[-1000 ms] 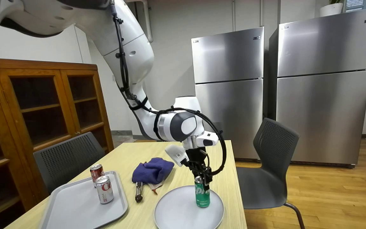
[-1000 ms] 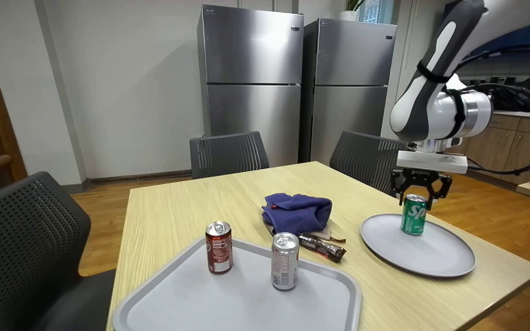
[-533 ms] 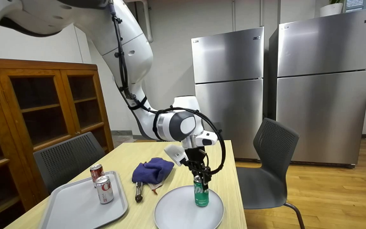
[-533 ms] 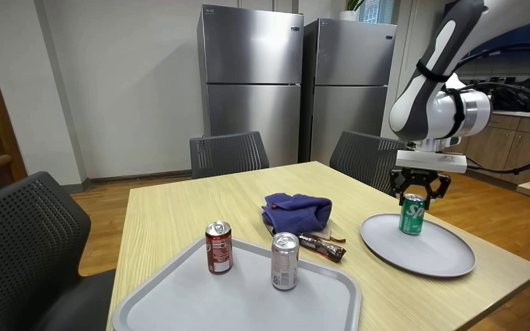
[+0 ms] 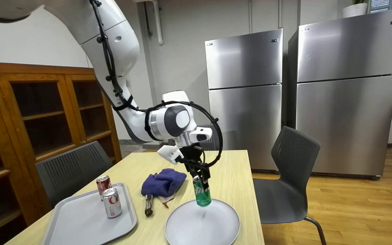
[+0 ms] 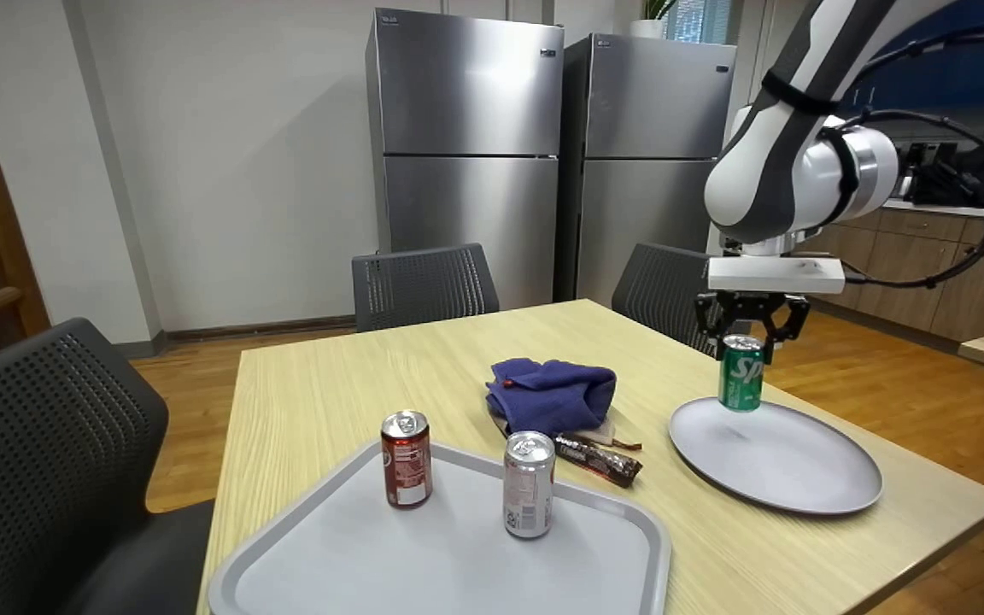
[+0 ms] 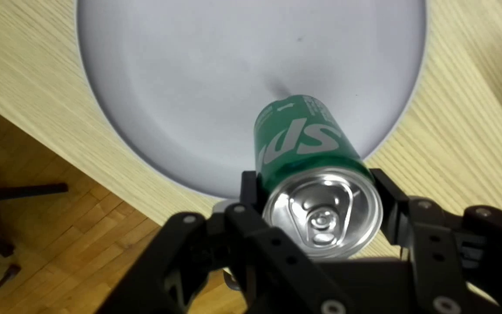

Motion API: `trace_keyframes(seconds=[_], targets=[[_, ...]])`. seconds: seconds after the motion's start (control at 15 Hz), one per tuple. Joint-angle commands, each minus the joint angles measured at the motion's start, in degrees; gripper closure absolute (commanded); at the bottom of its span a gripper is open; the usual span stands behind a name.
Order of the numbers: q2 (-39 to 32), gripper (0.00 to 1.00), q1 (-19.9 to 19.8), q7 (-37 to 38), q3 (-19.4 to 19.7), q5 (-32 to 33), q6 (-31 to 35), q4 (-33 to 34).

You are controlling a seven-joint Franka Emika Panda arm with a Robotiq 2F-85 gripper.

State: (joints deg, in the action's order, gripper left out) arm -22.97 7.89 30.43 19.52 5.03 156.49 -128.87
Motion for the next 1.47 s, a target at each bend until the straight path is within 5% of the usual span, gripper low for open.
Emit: trace_keyframes(seconds=[0.0, 0.53, 0.93, 1.4], targets=[[6.8, 0.62, 7.1, 8.9, 3.0, 8.4, -2.1, -3.9], [13.8, 0.62, 11.1, 23.4, -5.7, 22.6, -9.8, -3.1], [15.4, 0.62, 10.0, 24.4, -15.6, 22.5, -11.1, -1.7], [15.6, 0.62, 10.5, 21.5, -22.7, 19.7, -10.7, -0.6]])
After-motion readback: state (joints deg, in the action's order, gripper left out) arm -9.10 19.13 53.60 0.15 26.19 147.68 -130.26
